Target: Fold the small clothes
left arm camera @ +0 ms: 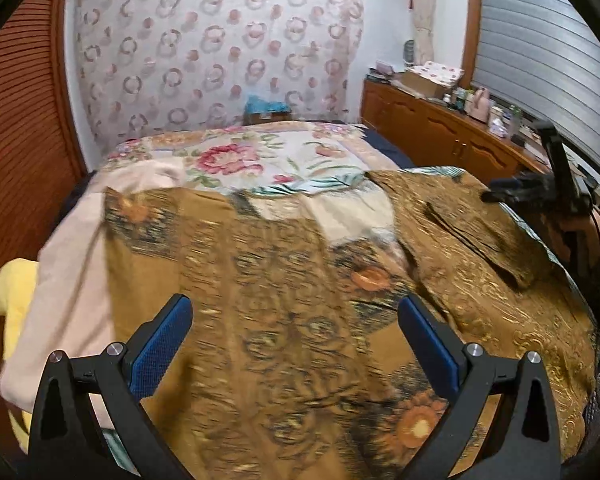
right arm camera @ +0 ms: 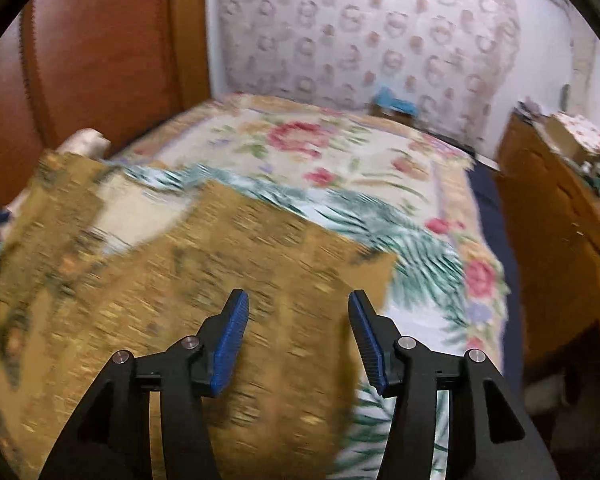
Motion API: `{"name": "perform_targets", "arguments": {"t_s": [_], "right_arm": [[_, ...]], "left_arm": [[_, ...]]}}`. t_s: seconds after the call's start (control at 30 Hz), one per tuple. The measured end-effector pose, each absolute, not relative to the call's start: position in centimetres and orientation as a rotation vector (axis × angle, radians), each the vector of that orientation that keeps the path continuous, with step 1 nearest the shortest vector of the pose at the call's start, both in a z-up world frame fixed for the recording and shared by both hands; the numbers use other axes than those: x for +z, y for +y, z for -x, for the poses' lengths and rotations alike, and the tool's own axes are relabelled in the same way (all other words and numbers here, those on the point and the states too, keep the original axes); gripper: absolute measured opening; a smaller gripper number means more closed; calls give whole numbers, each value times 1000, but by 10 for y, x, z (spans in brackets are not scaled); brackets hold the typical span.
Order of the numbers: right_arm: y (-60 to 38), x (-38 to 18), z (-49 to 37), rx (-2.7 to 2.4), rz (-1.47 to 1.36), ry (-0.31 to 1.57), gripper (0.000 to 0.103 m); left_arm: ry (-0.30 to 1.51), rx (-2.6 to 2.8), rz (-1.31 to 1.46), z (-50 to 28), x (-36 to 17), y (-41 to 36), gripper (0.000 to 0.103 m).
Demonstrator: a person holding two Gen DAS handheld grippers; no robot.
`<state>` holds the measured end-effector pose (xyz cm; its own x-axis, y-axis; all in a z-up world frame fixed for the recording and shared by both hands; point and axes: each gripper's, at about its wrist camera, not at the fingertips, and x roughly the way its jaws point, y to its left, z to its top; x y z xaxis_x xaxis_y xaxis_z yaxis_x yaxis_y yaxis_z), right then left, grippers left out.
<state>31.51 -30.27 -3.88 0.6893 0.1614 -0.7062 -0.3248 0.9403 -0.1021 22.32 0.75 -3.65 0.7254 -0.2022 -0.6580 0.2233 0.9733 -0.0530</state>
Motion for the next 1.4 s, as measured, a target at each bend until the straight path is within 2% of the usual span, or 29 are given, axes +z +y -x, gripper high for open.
{"name": "perform_targets", "arguments": {"t_s": [0.33, 0.4, 0.47, 0.57, 0.63, 0.77, 0.83, 1.13, 1.27, 1.4], "right_arm": [[-308, -56, -332, 247, 191, 832, 56], [-311, -53, -333, 250, 170, 821, 59], [-318, -53, -334, 247, 139, 806, 69], [-323, -56, -334, 254, 138, 811, 75], [-321, -56, -332, 246, 152, 810, 76], [-325, -58, -332, 244, 139, 814, 79], [-325, -58, -330, 240, 143, 813, 79], [-326, -58, -330, 240, 144, 813, 79], [-326, -58, -330, 239, 144, 813, 80], [-326, -58, -330, 239, 144, 813, 80]], "left_arm": [[730, -139, -26, -252, -32, 55, 101], [738, -122, -28, -257, -32, 61, 99], [745, -112, -19, -263, -33, 68, 99], [754, -102, -8, -270, -34, 77, 97], [762, -100, 3, -276, -36, 83, 82], [774, -112, 72, -286, -40, 98, 74], [777, -115, 106, -289, -41, 104, 66], [827, -72, 112, -306, -55, 117, 44], [830, -84, 107, -305, -57, 116, 37], [828, -107, 98, -306, -57, 112, 24]]}}
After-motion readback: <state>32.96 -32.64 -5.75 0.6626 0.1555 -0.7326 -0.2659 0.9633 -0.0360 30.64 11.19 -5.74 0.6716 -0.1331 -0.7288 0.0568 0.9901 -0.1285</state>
